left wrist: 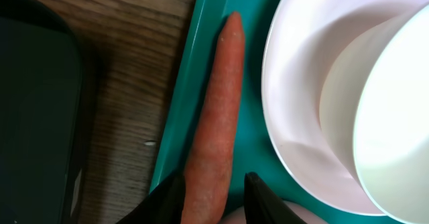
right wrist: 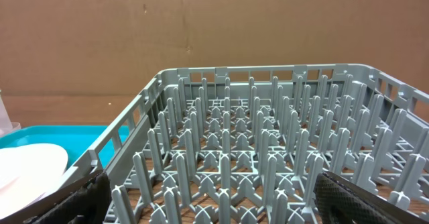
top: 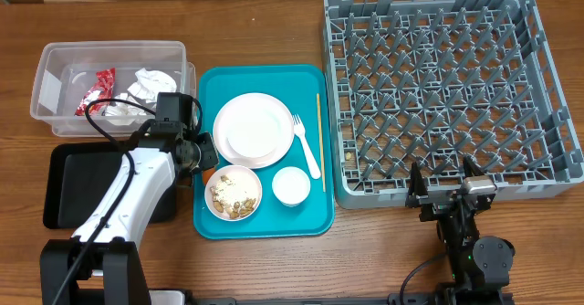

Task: Sort waste into correct bins and load items into the dishwasher
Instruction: 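Move the left gripper over the orange carrot on the teal tray, then lower the left gripper and close on the carrot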

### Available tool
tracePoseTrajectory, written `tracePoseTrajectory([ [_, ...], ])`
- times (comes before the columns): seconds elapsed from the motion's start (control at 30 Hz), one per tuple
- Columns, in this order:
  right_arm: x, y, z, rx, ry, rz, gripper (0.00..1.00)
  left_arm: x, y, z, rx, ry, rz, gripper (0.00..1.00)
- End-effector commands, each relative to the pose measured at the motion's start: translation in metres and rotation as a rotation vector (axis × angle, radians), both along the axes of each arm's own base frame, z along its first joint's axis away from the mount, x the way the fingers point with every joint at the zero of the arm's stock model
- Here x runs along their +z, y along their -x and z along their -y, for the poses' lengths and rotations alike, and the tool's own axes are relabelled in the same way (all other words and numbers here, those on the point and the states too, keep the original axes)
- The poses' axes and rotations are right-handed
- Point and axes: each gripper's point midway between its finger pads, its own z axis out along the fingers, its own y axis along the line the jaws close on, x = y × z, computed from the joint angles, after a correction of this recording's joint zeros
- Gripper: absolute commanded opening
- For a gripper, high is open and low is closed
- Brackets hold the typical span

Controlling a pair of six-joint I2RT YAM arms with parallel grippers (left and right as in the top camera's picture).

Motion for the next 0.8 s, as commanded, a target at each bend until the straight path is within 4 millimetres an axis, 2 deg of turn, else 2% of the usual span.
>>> tracePoseTrajectory([
  [0.0,-0.0015,0.0,0.0005,-0.003,0.001,0.005,1.0,-0.0037,0.0019,-0.0022,-0.014,-0.018,-0.003,0.32],
  [0.33,-0.0015,0.0,0.0005,-0.003,0.001,0.005,1.0,-0.0041,0.0029,-0.0021,-0.135,-0.055,-0.001,0.35],
  [0.77,-0.0015,0.0,0.0005,-0.003,0.001,0.005,1.0,-0.004,0.0027,-0.0021,-0.138,-0.056,0.0,0.29],
])
